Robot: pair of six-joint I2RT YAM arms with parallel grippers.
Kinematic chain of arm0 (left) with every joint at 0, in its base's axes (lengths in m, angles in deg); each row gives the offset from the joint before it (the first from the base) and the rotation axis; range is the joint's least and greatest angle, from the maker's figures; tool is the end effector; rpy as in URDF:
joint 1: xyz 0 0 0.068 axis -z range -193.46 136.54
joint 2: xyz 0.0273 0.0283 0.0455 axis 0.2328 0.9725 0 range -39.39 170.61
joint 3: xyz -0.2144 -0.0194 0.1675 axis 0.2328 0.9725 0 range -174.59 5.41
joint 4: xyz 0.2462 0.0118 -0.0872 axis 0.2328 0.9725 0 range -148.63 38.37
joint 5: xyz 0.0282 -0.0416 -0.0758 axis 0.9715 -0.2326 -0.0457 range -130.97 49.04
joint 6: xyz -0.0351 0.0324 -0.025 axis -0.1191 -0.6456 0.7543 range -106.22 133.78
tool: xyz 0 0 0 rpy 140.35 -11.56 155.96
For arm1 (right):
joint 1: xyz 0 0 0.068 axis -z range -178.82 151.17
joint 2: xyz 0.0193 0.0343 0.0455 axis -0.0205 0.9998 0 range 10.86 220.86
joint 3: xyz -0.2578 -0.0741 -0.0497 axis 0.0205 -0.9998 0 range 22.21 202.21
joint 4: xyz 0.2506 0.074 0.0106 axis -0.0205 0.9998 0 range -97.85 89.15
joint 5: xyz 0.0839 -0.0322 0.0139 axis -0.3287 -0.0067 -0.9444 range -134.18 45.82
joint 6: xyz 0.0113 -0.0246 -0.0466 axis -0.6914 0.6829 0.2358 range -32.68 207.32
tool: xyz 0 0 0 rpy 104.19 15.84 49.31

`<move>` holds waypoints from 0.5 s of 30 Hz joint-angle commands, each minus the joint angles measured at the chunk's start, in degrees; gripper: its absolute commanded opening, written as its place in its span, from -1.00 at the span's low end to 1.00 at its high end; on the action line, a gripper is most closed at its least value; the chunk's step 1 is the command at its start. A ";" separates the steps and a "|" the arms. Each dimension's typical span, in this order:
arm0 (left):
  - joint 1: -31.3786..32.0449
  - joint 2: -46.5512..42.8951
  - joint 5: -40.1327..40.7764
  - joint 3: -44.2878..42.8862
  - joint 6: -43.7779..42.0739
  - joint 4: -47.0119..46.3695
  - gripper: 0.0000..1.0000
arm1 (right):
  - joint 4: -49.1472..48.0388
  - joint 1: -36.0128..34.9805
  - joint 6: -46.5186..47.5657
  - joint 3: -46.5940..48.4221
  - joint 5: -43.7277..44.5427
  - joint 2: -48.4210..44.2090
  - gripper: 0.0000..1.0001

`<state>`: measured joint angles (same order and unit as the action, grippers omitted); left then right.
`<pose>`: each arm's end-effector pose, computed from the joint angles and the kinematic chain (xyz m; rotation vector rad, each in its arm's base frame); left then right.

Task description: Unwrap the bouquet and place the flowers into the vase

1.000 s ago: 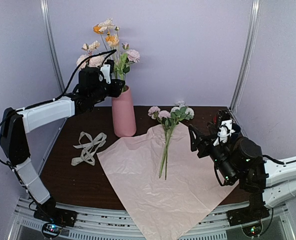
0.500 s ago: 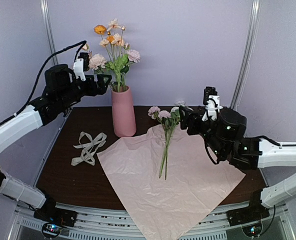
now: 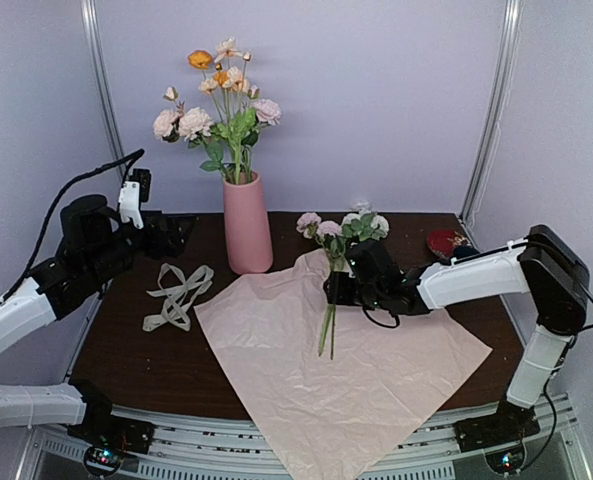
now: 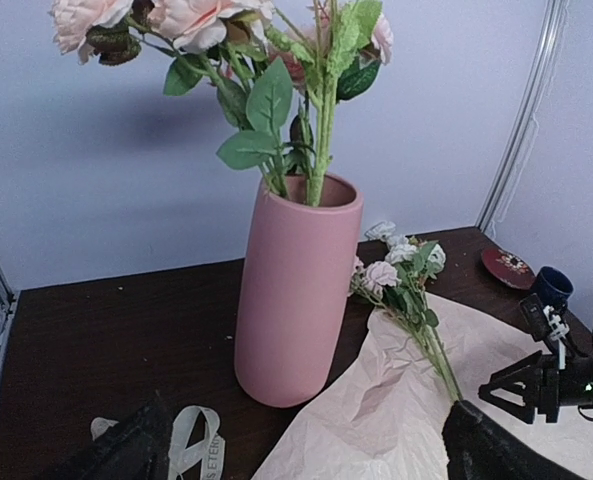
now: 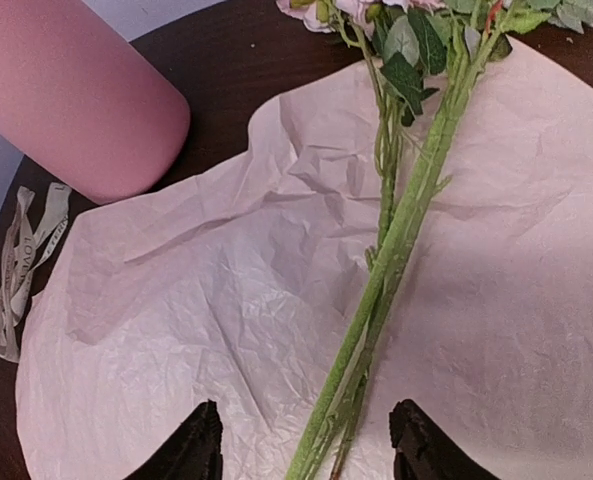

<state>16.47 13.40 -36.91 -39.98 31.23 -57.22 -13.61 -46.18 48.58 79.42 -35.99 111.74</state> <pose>0.1913 -0.1072 0.3349 0.1379 1.7502 -0.5473 0.2576 0.2722 0.1798 -0.0927 2.3055 0.6487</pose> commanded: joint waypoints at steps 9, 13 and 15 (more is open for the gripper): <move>-0.35 -0.52 -2.04 5.62 1.09 -3.02 0.96 | -1.62 3.79 -11.47 1.94 -2.05 6.15 -0.01; -0.39 -0.44 -2.41 5.80 1.18 -3.69 0.95 | -1.73 4.76 -11.51 4.01 -3.43 8.38 -0.10; -0.39 -0.21 -2.48 5.68 1.18 -3.81 0.96 | -1.96 4.90 -11.60 5.00 -3.97 9.22 -0.12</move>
<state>16.47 13.40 -38.44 -34.34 31.88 -57.29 -14.15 -41.87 38.15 81.87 -38.83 118.95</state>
